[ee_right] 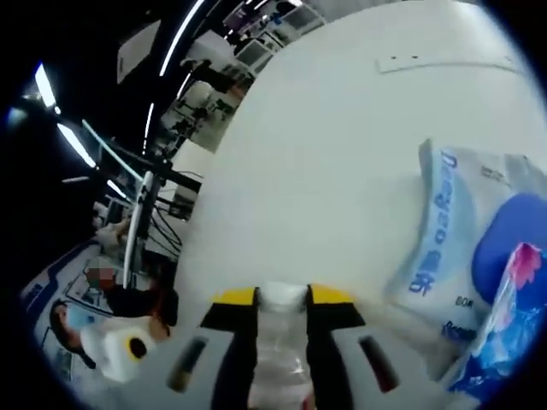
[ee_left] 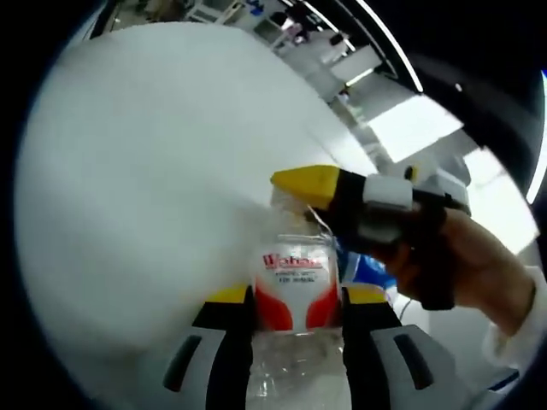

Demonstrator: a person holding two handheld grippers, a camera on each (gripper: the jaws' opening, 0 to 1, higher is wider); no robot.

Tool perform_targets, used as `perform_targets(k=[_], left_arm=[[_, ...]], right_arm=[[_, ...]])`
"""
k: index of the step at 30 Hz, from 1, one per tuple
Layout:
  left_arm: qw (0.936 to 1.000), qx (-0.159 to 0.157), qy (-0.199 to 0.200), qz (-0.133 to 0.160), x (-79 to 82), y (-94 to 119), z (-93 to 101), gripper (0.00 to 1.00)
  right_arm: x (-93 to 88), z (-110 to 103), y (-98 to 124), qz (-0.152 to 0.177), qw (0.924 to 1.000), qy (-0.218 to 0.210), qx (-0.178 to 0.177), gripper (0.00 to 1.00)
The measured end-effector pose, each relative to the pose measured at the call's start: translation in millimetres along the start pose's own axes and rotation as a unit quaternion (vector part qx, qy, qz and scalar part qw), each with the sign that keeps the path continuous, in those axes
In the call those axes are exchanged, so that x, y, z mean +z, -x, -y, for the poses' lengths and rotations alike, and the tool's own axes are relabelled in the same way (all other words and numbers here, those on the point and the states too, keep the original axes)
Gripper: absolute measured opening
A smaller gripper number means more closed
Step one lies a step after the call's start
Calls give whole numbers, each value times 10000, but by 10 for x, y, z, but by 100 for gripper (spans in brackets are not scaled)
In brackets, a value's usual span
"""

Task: Arrange the tabletop items into an orderly group along one side of the table until the central work area is clear of visible clutter.

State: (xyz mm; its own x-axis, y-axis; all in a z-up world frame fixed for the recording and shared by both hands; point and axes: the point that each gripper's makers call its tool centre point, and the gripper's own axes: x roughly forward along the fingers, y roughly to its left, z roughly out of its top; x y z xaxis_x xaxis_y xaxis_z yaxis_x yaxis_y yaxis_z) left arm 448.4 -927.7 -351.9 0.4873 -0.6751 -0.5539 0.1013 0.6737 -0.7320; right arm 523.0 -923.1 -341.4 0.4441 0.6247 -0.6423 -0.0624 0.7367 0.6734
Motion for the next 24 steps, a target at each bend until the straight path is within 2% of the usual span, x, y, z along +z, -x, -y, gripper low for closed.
perform_targets(k=[2,5,7,9,14,17,21,24], left_arm=[[9999,-29,-56,-96,-55,7,31,36],[9998,-106,-139,-31,-81,62,62,36],[9996,-186,-218,-58,-84,101,77,36],[9990,-233,-382,-40,-66,135,108,36],[9939,-207,-1075,121,19,235,175,36],[9885,-211,-1466,293,63,274,243,36],[9864,-267,-1555,470,81,300,342,36],[9828,-253,-1706,653,116,316,399,36]], right_arm=[[-21,-33,25,0,10000,47,32,17],[-43,-113,105,103,9997,147,147,17],[-61,-212,160,171,9985,443,288,17],[-43,-307,224,321,9973,517,408,17],[19,-493,367,593,9921,782,776,16],[52,-620,468,706,9844,1220,1057,16],[80,-710,592,840,9768,1570,1186,17],[117,-786,668,1002,9659,1962,1362,17]])
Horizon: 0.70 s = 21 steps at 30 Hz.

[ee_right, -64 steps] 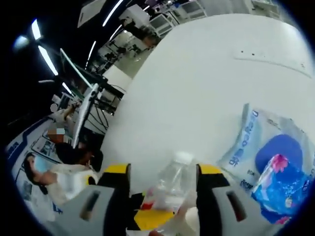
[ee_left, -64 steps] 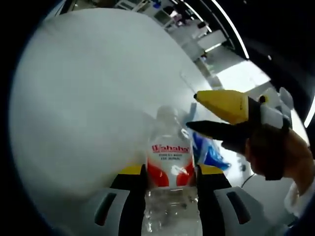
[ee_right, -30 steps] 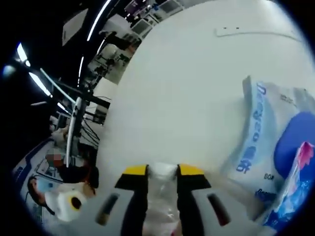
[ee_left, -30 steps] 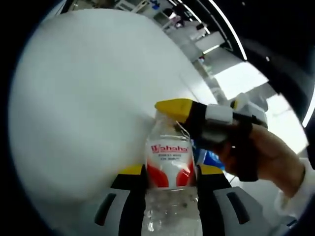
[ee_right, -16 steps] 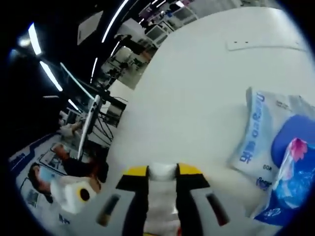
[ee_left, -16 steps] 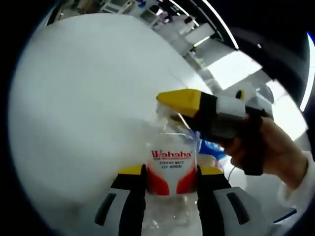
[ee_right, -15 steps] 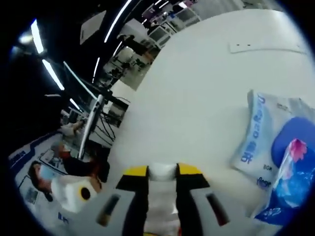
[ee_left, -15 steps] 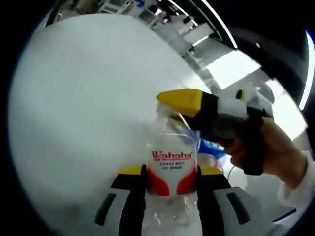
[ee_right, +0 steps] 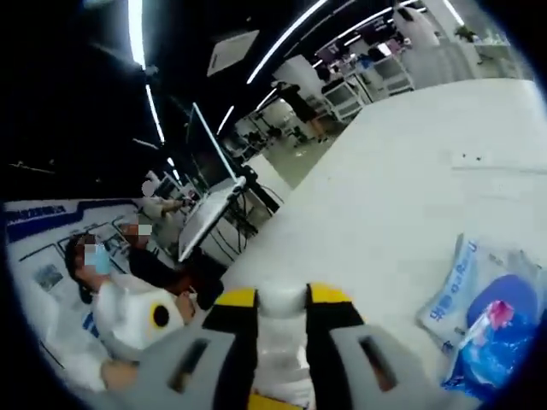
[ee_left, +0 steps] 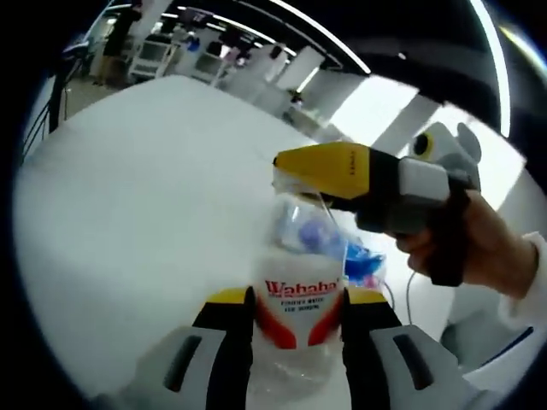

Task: Arrange the tabletop items into an orderly group along one side of the table until the central work area is clear of visible clutter.

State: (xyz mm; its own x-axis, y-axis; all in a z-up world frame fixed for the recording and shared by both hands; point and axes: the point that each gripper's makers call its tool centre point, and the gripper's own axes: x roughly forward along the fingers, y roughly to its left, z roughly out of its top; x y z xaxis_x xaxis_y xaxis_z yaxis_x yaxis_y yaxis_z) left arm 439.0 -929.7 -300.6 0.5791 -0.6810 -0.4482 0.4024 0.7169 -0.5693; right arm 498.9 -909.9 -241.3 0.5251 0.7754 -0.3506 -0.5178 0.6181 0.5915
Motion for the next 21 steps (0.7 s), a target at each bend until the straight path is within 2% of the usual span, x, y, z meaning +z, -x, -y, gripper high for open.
perform_targets(k=[1,3,4,5,9,13,21], left_arm=[[9999,4,-107,107,38,7,19,36],[9989,48,-380,264,106,21,31,36],[9981,75,-542,294,132,30,38,36],[9982,62,-525,281,133,33,53,36],[9979,69,-501,414,190,47,43,36],[9972,144,-562,479,242,63,30,36],[9945,204,-916,462,388,-13,-34,36]], right_arm=[[35,-78,17,95,9994,287,174,17],[92,-247,58,251,9932,1004,530,17],[90,-304,72,243,9901,1235,625,17],[88,-362,80,207,9852,1547,704,17],[111,-410,58,167,9819,1712,793,17],[148,-403,62,251,9812,1704,876,17],[275,-378,47,488,9784,1697,1076,17]])
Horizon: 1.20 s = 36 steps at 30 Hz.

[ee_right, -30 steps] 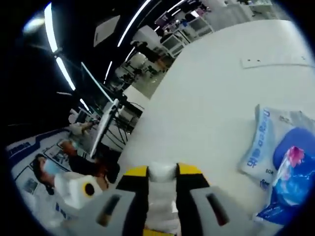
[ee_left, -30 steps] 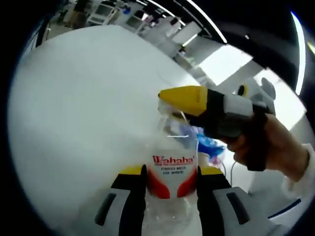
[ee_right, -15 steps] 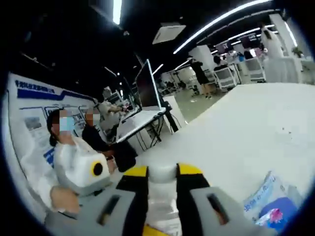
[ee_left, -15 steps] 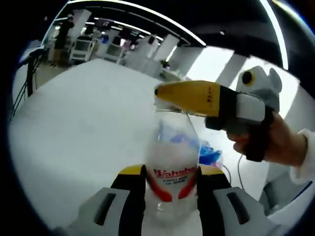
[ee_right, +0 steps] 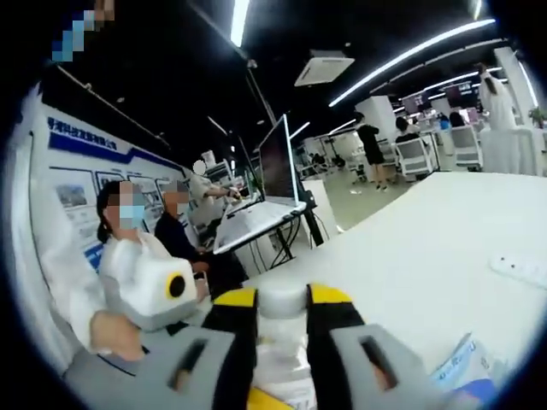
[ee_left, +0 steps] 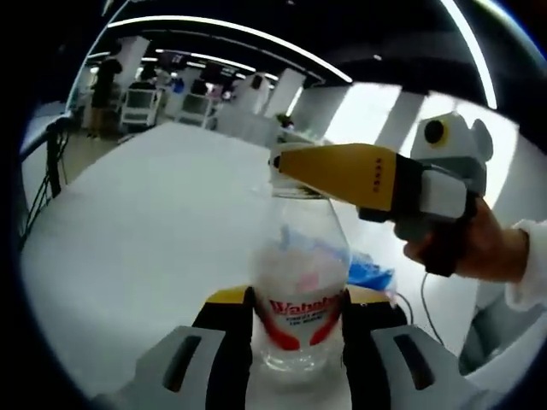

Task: Arrange the tabletop items into an orderly group along one side of the table until the central work area is clear of visible clutter.

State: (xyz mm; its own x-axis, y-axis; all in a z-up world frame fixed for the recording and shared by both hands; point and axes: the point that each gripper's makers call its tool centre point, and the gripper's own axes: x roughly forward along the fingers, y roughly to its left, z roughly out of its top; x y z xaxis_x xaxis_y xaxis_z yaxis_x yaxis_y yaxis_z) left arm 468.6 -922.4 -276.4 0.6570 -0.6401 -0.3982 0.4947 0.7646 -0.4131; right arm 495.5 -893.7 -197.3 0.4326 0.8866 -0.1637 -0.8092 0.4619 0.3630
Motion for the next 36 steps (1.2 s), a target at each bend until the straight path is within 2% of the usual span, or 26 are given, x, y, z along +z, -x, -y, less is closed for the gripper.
perform_targets(k=[5,7,15,18,21,25,29,31,36], left_arm=[[9993,21,-382,12,148,-139,-58,36],[9983,53,-572,-23,193,-194,-83,36],[9959,184,-885,-50,326,-366,-212,36],[9947,260,-993,-12,394,-461,-277,36],[9924,376,-1168,31,460,-574,-353,36],[9892,515,-1371,74,529,-664,-416,36],[9868,599,-1505,64,561,-734,-476,36],[9864,625,-1518,35,546,-779,-513,36],[9841,650,-1656,-7,502,-820,-557,36]], right_arm=[[129,103,1,169,9997,135,-70,18],[164,118,-11,194,9993,327,-43,18],[263,323,-76,273,9986,453,46,18],[309,382,-125,228,9975,643,175,18],[332,450,-158,199,9963,805,237,18],[377,564,-175,281,9960,810,234,18],[388,642,-199,347,9961,777,230,19],[366,691,-214,337,9973,630,182,19],[319,715,-216,319,9975,615,155,19]])
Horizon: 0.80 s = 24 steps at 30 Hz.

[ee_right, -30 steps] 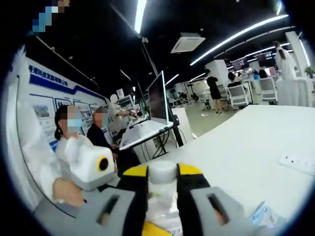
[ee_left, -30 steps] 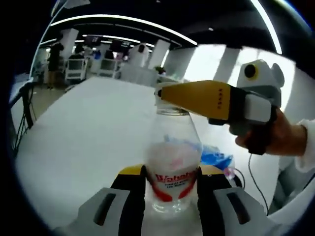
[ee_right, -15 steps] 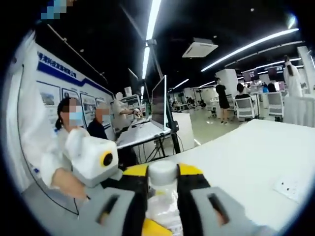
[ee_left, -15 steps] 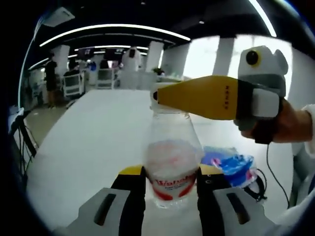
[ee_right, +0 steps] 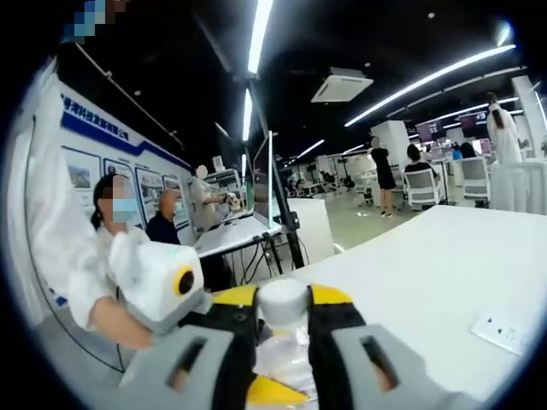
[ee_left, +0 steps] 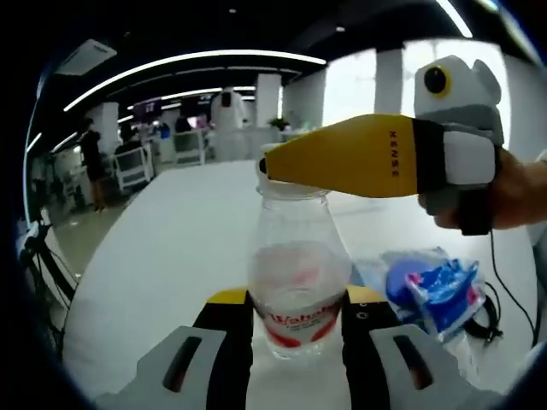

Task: Arrange the tabletop items into an orderly group along one side of the table until the central work area is clear of visible clutter.

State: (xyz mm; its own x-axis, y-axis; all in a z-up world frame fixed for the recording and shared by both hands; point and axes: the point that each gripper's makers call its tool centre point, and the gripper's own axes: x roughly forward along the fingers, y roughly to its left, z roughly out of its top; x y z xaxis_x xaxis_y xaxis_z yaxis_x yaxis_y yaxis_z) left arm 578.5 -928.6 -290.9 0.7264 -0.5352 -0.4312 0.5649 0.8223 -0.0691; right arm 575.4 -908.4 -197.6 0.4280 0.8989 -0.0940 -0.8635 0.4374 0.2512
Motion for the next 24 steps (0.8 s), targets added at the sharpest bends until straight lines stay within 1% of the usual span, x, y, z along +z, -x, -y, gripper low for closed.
perform_targets(k=[2,3,6,9,13,15,16,19,22,24], left_arm=[[10000,-24,2,1,-15,-23,1,36],[10000,-29,25,70,3,-28,0,36],[10000,-27,49,68,0,-40,-8,36],[9999,-44,88,139,2,-40,-14,36],[9998,-17,76,164,9,-27,-5,36],[9998,-28,29,179,8,-30,-1,36],[9998,-37,2,183,1,-29,7,36],[9997,-52,-81,222,-16,-19,20,36],[9996,-47,-69,256,-13,-15,11,36],[9997,-26,-108,226,-20,-11,14,36]], right_arm=[[-18,22,4,40,10000,-50,-36,19],[-5,33,8,112,9999,-77,-61,19],[4,49,3,129,9998,-143,-86,19],[5,37,-9,117,9998,-114,-75,19],[3,23,-10,145,9998,-104,-39,19],[-6,29,18,201,9996,-170,-38,19],[-21,23,33,207,9992,-342,-32,19],[-29,-16,51,234,9996,-143,-43,19],[-26,-20,36,200,9997,-96,-45,19],[-30,-40,35,164,9998,-48,-33,19]])
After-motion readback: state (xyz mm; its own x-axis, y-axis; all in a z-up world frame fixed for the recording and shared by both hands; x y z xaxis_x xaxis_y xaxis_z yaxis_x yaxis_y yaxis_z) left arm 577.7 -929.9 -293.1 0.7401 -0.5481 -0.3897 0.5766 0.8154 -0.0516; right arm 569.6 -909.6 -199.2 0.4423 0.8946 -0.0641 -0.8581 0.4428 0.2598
